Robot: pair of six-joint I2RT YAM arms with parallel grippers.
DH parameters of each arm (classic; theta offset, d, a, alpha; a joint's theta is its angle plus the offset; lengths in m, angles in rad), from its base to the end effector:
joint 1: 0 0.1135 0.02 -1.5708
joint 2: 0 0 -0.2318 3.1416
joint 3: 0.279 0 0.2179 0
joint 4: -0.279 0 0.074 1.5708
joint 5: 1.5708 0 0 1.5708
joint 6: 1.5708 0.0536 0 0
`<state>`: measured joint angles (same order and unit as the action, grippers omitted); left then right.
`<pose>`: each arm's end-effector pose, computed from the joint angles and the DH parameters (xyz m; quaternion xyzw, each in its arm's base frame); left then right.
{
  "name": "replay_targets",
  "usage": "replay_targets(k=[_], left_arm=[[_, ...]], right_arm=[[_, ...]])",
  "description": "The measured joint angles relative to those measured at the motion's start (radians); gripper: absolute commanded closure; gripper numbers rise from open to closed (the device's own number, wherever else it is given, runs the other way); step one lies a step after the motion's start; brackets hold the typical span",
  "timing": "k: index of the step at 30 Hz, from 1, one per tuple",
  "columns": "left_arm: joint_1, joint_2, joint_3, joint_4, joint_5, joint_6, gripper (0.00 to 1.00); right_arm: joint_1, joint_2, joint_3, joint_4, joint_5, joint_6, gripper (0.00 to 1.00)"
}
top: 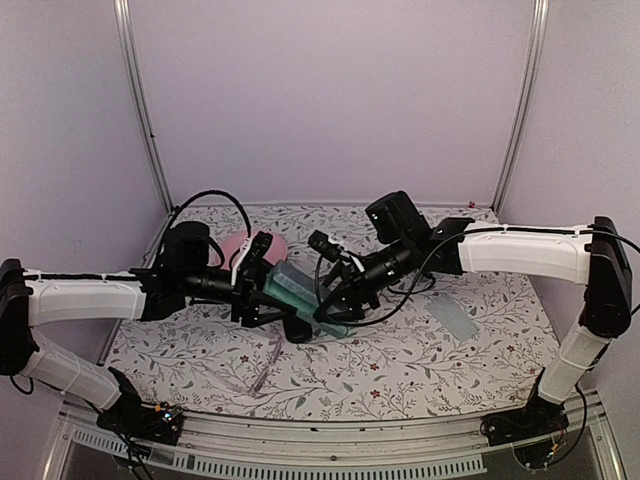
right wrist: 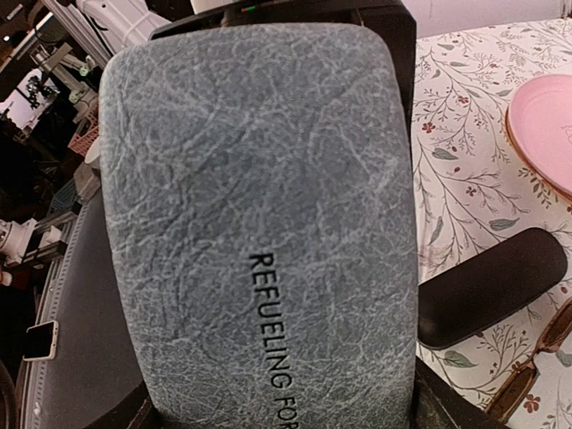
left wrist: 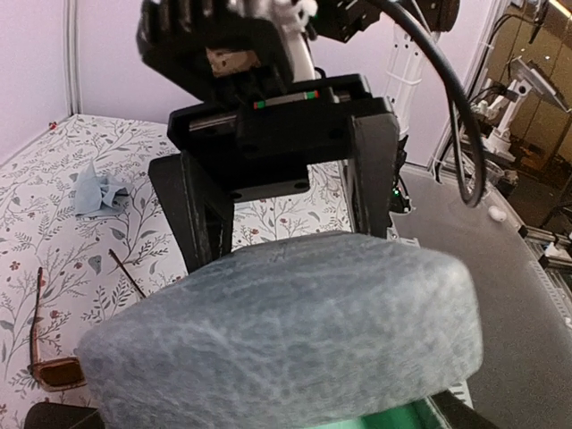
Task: Organize the sunglasses
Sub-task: Open the sunglasses case.
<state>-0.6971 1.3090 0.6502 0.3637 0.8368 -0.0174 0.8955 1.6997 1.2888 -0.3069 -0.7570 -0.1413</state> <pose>0.1796 -0.2023 0.2247 0.4728 0.6114 -0.4961 0.3956 0.1906 0.2969 0.2404 -0.5520 0.6591 0.4543 0.2335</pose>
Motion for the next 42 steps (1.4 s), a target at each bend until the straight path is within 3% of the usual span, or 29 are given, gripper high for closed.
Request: replay_targets(k=[9,21,29,38,42], left_arm=[[-0.028,-0.016,0.0,-0.056,-0.018,0.095,1.0],[-0.062,-0.024,-0.038,-0.125,-0.076,0.238,1.0],[-0.066,-0.042,-0.066,-0.126,-0.093,0.252,1.0],[-0.066,-0.039,-0.073,-0.114,-0.104,0.21,1.0],[-0.062,-0.024,-0.073,-0.097,-0.09,0.176,1.0]], right_arm=[[-0.061,0.009,-0.051,0.092,-0.172,0.113,0.35],[-0.1,0.011,-0.056,0.14,-0.268,0.293,0.27],[-0.132,0.011,-0.056,0.093,-0.212,0.299,0.06],[-0.143,-0.019,-0.056,-0.01,-0.141,0.203,0.07],[-0.122,-0.06,-0.055,-0.061,-0.06,0.124,0.15]])
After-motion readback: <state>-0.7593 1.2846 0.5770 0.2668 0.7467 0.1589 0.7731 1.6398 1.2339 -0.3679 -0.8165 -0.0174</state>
